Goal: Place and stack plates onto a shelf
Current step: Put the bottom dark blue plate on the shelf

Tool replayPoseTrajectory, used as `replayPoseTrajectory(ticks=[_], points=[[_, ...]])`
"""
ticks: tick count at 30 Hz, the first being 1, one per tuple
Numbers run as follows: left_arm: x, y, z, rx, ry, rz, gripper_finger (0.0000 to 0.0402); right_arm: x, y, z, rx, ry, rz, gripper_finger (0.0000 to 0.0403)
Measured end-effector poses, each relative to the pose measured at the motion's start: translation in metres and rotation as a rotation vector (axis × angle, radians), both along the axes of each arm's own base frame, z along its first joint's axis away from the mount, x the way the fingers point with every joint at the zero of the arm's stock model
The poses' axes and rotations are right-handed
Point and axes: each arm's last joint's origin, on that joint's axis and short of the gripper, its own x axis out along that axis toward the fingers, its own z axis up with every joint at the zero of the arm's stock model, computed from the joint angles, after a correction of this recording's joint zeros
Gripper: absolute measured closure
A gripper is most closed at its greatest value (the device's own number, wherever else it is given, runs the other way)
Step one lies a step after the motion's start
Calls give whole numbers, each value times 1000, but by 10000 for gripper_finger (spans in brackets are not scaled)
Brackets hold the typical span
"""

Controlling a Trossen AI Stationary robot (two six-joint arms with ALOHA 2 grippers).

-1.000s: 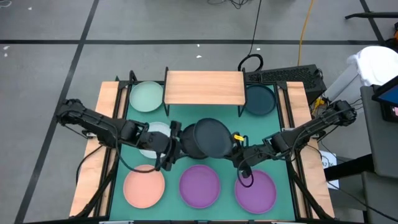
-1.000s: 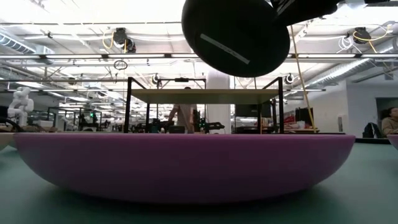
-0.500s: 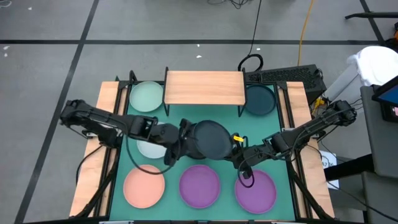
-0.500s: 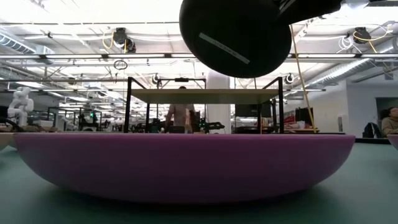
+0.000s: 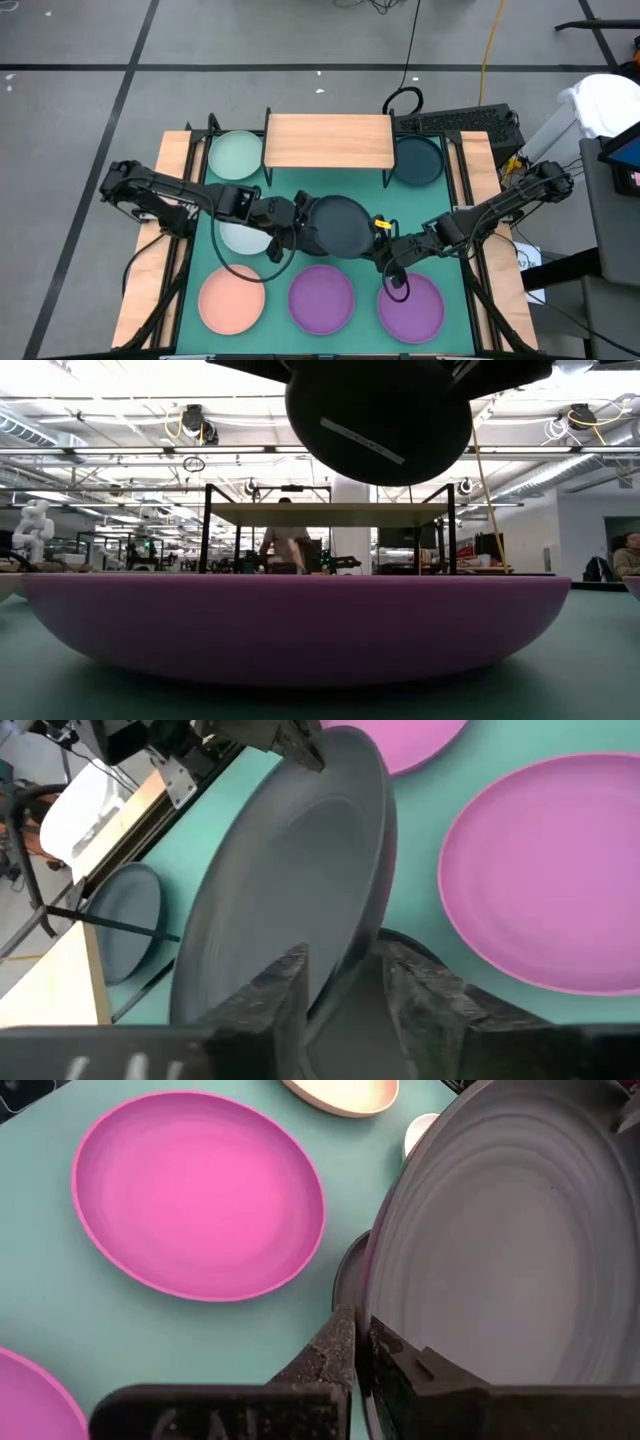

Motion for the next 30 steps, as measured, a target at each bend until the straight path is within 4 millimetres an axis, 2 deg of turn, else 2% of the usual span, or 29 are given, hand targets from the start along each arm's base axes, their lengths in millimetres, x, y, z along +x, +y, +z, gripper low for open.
replayPoseTrajectory(ticks=[5, 12, 21, 25, 30], points=[[0, 0, 0, 35, -2, -32, 312, 0, 0, 0, 0, 1, 0, 397], [-1, -4, -1, 92, -2, -108, 335, 1, 1, 1, -2, -15, 16, 396], [-2, -8, -2, 64, 4, -206, 388, 1, 1, 1, -39, -23, 41, 391], [1, -7, 1, 70, -35, -185, 391, 6, 1, 10, -34, -117, -2, 355], [3, -7, 3, 71, -66, -189, 392, 8, 2, 12, -5, -150, 4, 261]])
